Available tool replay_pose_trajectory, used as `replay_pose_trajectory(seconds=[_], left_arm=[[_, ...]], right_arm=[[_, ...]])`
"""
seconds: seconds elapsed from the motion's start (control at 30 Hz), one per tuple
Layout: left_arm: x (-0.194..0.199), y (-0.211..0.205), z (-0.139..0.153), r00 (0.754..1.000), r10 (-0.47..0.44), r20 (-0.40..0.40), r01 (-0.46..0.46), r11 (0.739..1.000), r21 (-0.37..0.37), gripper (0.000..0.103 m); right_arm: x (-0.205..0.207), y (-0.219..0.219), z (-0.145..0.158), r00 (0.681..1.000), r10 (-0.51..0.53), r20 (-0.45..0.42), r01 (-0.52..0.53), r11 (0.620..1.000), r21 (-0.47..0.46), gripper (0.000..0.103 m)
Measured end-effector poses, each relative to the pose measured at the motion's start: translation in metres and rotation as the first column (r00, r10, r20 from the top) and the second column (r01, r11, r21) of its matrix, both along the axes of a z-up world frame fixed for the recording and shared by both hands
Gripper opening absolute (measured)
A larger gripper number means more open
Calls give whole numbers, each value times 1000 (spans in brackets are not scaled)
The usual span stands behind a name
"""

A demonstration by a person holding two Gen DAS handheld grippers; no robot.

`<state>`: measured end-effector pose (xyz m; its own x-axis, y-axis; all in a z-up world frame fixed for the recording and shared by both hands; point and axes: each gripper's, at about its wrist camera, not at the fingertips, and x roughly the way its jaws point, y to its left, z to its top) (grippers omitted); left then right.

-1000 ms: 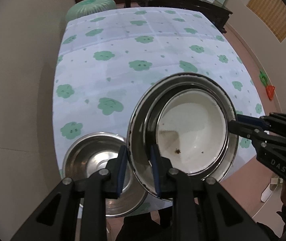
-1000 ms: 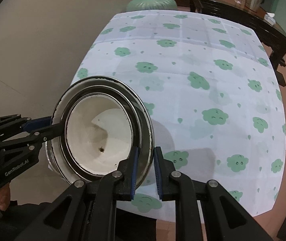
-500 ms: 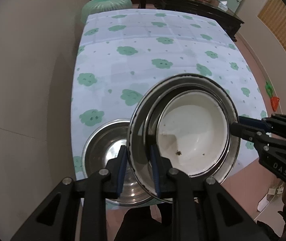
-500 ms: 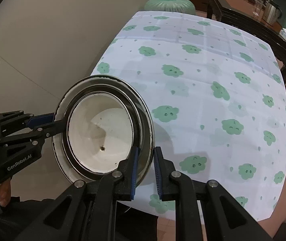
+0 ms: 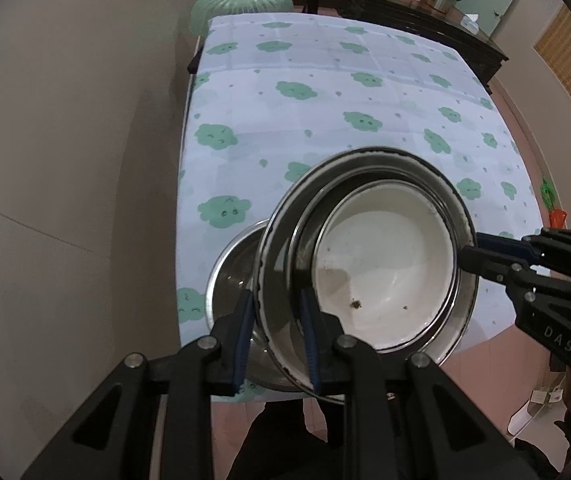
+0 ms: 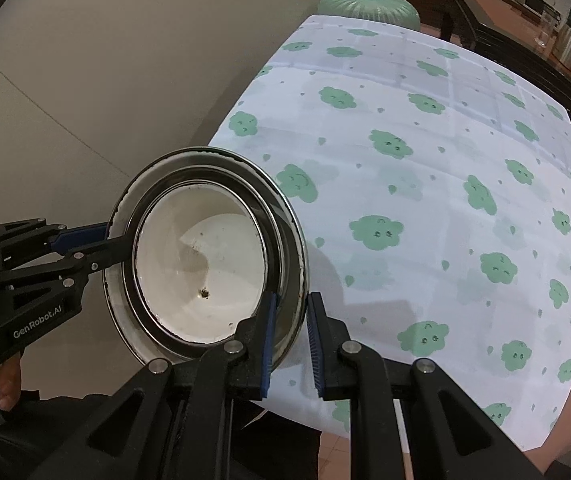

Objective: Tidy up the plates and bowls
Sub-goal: 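Lift and carry the bowl stack with left gripper toward the tablecloth edge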

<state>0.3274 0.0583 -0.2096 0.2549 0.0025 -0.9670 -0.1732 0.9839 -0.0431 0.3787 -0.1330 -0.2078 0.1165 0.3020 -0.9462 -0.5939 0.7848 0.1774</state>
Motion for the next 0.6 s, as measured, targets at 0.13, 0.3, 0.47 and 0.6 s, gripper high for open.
replay_pose_trajectory(seconds=[0.13, 0.3, 0.47, 0.6], left_arm=[[-5, 10, -2, 1000, 15, -5, -15, 1000, 1, 20], [-11, 20, -7, 999, 35, -13, -34, 999, 1, 20], [-15, 29, -17, 998, 46, -34, -47, 999, 0, 20], [-17, 34, -27, 997, 53, -59, -54, 999, -5, 20]], right_arm=[[-2, 10, -2, 1000, 16, -4, -16, 1000, -2, 17], [-6, 23, -6, 999, 34, -14, -34, 999, -4, 17], [-10, 35, -15, 998, 49, -34, -49, 999, -7, 17], [-11, 42, -25, 997, 59, -56, -61, 998, -22, 17]])
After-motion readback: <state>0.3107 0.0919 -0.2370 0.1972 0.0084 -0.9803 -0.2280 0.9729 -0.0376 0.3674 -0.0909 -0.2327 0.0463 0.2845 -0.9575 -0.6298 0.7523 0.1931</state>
